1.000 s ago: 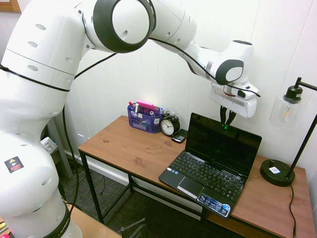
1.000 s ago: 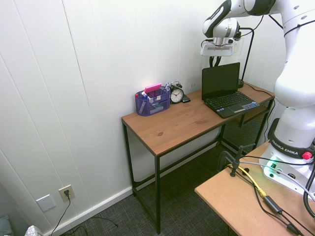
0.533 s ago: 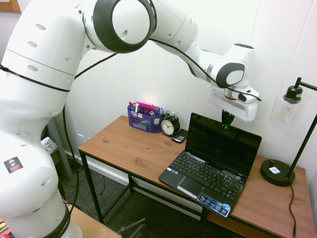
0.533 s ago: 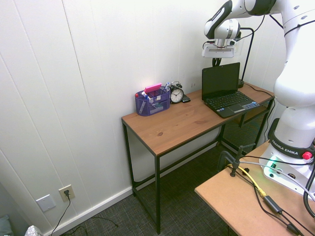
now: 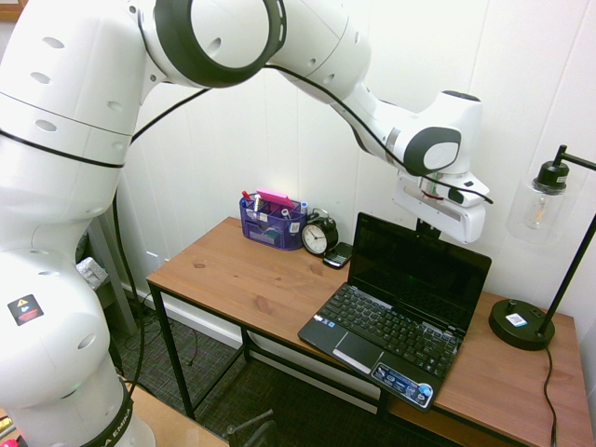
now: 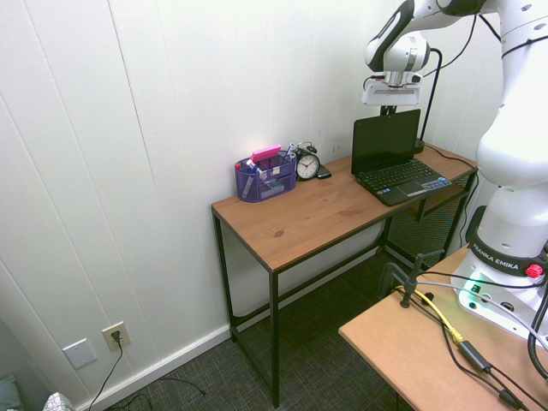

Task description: Close the laptop lid

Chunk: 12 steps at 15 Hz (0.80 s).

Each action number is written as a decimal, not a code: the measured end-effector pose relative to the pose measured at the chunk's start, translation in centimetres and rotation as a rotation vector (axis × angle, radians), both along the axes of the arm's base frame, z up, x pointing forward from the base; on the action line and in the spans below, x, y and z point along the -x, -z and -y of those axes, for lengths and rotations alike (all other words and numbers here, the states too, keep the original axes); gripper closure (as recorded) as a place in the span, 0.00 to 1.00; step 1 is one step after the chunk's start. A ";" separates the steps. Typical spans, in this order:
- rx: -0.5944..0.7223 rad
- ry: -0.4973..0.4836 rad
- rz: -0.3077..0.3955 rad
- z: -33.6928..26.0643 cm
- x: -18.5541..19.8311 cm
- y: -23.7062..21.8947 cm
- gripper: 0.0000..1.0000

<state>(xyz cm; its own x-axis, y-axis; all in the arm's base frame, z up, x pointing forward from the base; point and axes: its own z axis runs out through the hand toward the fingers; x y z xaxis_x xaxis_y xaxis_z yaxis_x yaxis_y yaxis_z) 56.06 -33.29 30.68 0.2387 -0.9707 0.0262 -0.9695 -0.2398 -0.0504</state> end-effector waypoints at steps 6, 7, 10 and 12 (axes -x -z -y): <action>-0.008 -0.005 -0.035 -1.0 4.7 1.5 1.00; -0.011 -0.003 -0.044 -1.1 5.5 2.2 1.00; -0.023 0.003 -0.076 -1.1 7.6 4.3 1.00; -0.036 0.007 -0.103 -1.0 8.9 5.5 1.00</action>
